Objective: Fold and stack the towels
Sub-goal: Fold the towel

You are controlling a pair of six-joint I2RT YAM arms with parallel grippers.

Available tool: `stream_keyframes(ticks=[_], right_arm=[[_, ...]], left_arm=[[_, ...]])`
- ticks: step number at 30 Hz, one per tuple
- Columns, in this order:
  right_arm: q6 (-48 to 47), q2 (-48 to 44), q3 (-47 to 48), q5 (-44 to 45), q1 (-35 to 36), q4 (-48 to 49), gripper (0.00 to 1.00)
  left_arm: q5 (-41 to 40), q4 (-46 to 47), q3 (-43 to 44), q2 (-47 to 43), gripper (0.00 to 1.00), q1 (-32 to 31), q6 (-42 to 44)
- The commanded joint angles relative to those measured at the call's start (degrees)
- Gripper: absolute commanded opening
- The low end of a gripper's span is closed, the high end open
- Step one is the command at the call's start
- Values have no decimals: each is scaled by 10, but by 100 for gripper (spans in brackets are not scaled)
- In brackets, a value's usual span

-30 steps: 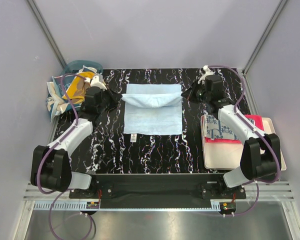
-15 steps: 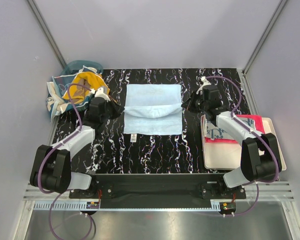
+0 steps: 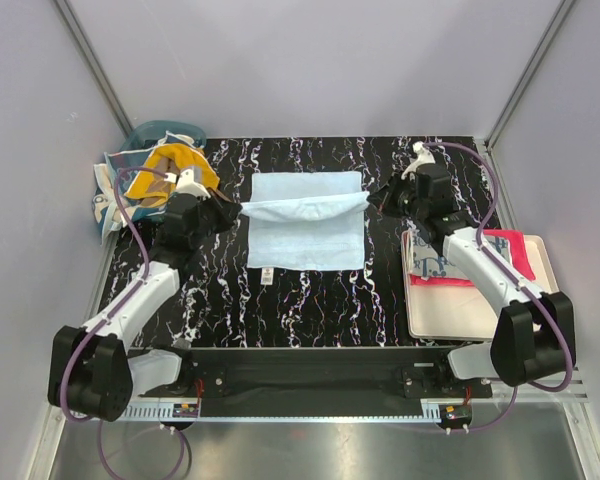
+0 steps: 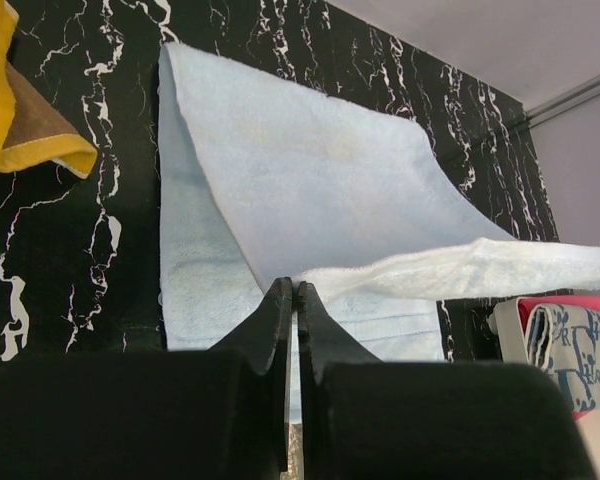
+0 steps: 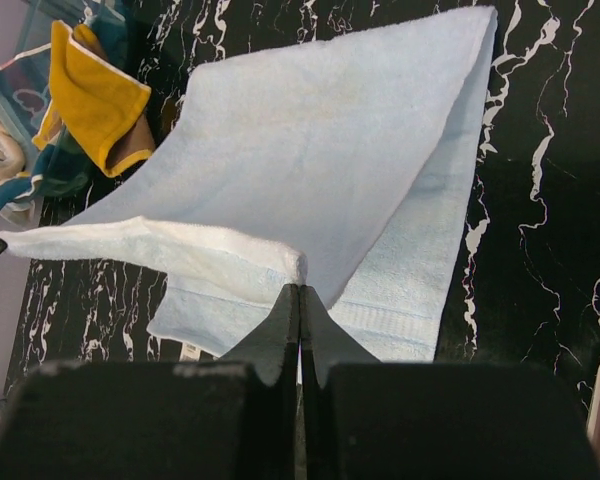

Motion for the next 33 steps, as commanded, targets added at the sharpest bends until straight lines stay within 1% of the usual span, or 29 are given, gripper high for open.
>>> stream_keyframes(ticks=[1,7,9,13,16,23,33], right_arm=[[-4,-14,7,13,5,1,0],[9,-1,-36,7,5,25,0],[14,6,-52,2,6,52,0],[27,25,-79,-8,6,71,0],[34,35,-97,-12,9,81,0],[47,45,-130,-14,23,92,0],[64,42,-150,-12,23,68,0]], left_arm=[[-13,16,9,-13,0,-1,9],[-4,46,-40,0,0,-1,3],[-2,54,-52,10,0,-2,1],[17,85,-87,28,0,-3,-14],[25,97,-98,42,0,-6,-19],[33,95,-115,52,0,-7,-25],[43,72,-134,49,0,-14,-23]])
